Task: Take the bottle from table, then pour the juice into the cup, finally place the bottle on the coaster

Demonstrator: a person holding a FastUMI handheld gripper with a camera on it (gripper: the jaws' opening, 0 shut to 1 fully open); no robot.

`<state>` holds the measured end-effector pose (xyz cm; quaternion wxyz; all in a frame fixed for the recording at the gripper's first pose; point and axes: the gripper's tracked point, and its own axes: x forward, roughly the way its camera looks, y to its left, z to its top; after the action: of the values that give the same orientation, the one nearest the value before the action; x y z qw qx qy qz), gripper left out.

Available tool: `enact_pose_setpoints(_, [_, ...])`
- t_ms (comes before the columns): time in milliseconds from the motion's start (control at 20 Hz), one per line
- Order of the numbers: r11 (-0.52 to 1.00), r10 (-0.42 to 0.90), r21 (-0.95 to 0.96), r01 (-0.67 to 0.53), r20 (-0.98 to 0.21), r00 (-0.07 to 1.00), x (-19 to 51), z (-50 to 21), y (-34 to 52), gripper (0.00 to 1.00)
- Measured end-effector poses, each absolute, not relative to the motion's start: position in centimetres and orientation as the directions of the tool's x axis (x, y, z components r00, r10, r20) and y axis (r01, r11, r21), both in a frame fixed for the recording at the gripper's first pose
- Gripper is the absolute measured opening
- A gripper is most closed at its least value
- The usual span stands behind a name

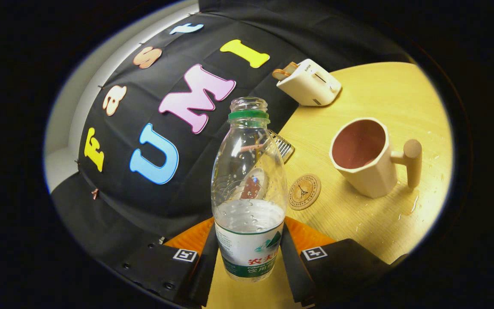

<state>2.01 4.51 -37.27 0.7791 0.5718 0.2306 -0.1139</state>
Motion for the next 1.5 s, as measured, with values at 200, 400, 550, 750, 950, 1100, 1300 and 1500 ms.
enact_pose_setpoints(200, [0.182, 0.086, 0.860, 0.477, -0.497, 0.863, 1.6, -37.5, 3.9, 0.73])
enact_pose_setpoints(400, [0.096, 0.099, 0.865, 0.492, -0.500, 0.860, 1.7, -37.5, 3.9, 0.73])
enact_pose_setpoints(550, [0.032, 0.118, 0.865, 0.500, -0.500, 0.858, 1.6, -37.4, 3.9, 0.74])
enact_pose_setpoints(750, [-0.068, 0.142, 0.855, 0.515, -0.502, 0.853, 1.3, -37.9, 4.1, 0.73])
enact_pose_setpoints(950, [-0.148, 0.142, 0.835, 0.530, -0.512, 0.847, 0.6, -38.6, 4.5, 0.73])
enact_pose_setpoints(1100, [-0.196, 0.134, 0.823, 0.534, -0.517, 0.846, 0.7, -38.9, 4.1, 0.73])
enact_pose_setpoints(1300, [-0.282, 0.082, 0.804, 0.524, -0.524, 0.848, 1.4, -39.0, 3.5, 0.73])
enact_pose_setpoints(1500, [-0.325, 0.038, 0.795, 0.512, -0.530, 0.847, 2.0, -39.4, 3.3, 0.73])
